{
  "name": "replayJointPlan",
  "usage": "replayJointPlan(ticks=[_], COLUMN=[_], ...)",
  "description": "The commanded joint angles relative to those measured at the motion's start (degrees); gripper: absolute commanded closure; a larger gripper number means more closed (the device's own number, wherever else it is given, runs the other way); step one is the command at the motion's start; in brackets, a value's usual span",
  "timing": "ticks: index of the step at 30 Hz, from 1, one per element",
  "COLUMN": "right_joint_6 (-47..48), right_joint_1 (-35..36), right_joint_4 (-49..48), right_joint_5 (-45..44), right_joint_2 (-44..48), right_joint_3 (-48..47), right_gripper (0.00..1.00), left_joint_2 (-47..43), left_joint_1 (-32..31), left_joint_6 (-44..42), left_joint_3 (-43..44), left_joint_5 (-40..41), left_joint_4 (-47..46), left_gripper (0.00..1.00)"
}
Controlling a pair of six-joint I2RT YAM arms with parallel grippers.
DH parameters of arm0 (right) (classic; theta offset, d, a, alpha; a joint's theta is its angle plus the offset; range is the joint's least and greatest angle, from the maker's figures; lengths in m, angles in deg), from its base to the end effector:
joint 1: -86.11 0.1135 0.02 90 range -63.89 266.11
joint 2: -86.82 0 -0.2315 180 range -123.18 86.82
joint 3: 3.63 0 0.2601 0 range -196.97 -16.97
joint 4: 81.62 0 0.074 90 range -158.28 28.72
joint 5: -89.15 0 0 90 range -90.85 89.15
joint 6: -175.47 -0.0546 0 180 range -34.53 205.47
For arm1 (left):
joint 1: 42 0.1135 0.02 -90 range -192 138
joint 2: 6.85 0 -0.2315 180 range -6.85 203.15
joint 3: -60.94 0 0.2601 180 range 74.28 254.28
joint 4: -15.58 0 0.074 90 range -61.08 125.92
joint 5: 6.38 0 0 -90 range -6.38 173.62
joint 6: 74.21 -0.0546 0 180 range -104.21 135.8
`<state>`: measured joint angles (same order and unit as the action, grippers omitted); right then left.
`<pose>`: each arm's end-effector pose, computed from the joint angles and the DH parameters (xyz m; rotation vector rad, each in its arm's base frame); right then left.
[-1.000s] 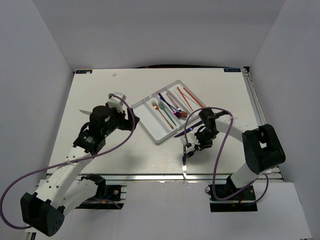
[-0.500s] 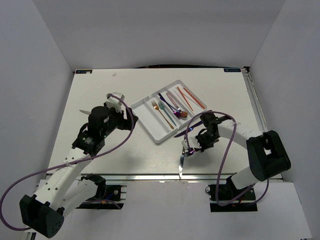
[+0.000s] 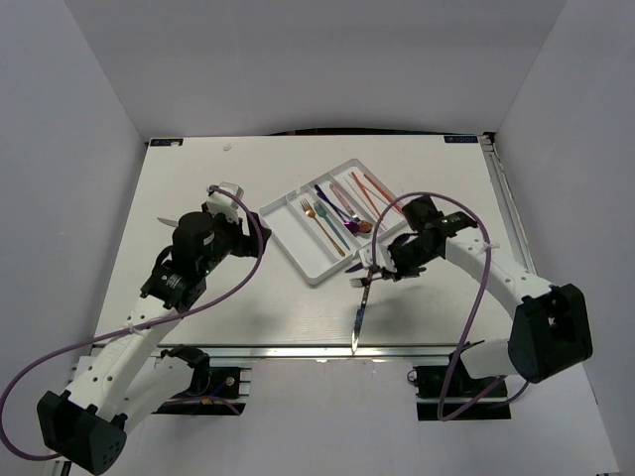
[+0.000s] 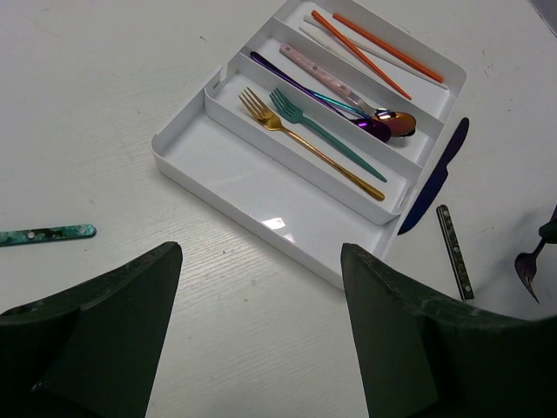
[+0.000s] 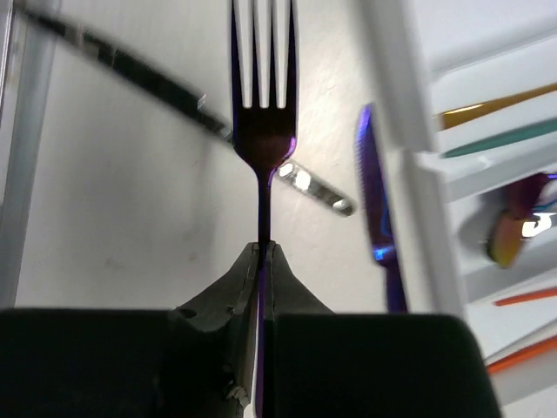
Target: Sort the eating utensils into containers
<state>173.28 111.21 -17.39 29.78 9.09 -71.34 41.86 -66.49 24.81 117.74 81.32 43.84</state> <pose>0.2234 0.1354 0.1780 -2.2236 1.3560 0.4213 0.2224 -0.1037 0.2797 0.2890 1.9248 -0.4290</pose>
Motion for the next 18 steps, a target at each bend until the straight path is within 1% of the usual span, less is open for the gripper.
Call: replayJointPlan(ticks=[1, 2, 3, 4, 6, 7, 8, 9, 10, 11, 14, 15, 18], right_joint_6=[-20.0, -25.5, -35.9, -40.0, -46.9, -55.9, -59.8, -62.9, -68.4, -70.9, -77.1, -77.9, -80.9], right_joint_1=[2.0, 2.7, 4.4, 5.2, 6.9, 7.2, 7.7, 8.5, 8.8, 9.3, 10.1, 10.2, 10.8], right_joint_4=[-5.2, -11.8, -15.2, -18.1, -25.8, -29.2, -34.3, -35.4, -36.2, -36.5, -37.0, -37.2, -38.0], right_joint_5=[7.2, 6.7, 4.4, 3.1, 1.4, -0.2, -3.4, -4.8, -6.5, -9.4, -12.3, -12.6, -17.6], right_joint_2=[-2.0, -2.9, -5.0, -6.3, -9.4, -10.3, -12.5, -13.8, -15.4, -18.5, -23.9, -25.0, -29.7], right_joint_3=[-6.8, -7.7, -8.5, -10.5, -12.4, -13.1, -15.0, -16.6, -18.6, -22.7, -28.8, -30.1, -35.0], right_gripper=[1.00, 1.00, 1.00, 1.00, 1.00, 1.00, 1.00, 1.00, 0.99, 0.99, 1.00, 1.00, 1.00], left_joint_2=[-1.7, -1.7, -1.9, -1.9, -1.9, -1.9, -2.0, -2.0, -2.0, -2.0, -1.9, -1.9, -1.9], left_joint_1=[0.1, 0.1, 0.1, 0.1, 0.0, 0.1, 0.1, 0.1, 0.0, 0.1, 0.1, 0.1, 0.1], left_joint_6=[-0.2, -0.2, -0.1, -0.1, -0.1, -0.2, -0.1, -0.2, -0.2, -0.2, -0.4, -0.5, -0.7], left_joint_3=[-0.4, -0.4, -0.5, -0.5, -0.6, -0.6, -0.7, -0.7, -0.8, -0.7, -0.8, -0.8, -0.8], left_joint_5=[1.5, 1.5, 1.5, 3.3, 4.1, 4.4, 4.7, 5.1, 5.3, 5.4, 5.9, 6.2, 7.0], left_joint_4=[-0.5, -0.4, -0.5, -0.5, -0.6, -0.6, -0.6, -0.7, -0.8, -0.8, -0.8, -0.7, -0.7], left_gripper=[0.15, 0.15, 0.15, 0.15, 0.15, 0.15, 0.15, 0.15, 0.15, 0.15, 0.15, 0.15, 0.15])
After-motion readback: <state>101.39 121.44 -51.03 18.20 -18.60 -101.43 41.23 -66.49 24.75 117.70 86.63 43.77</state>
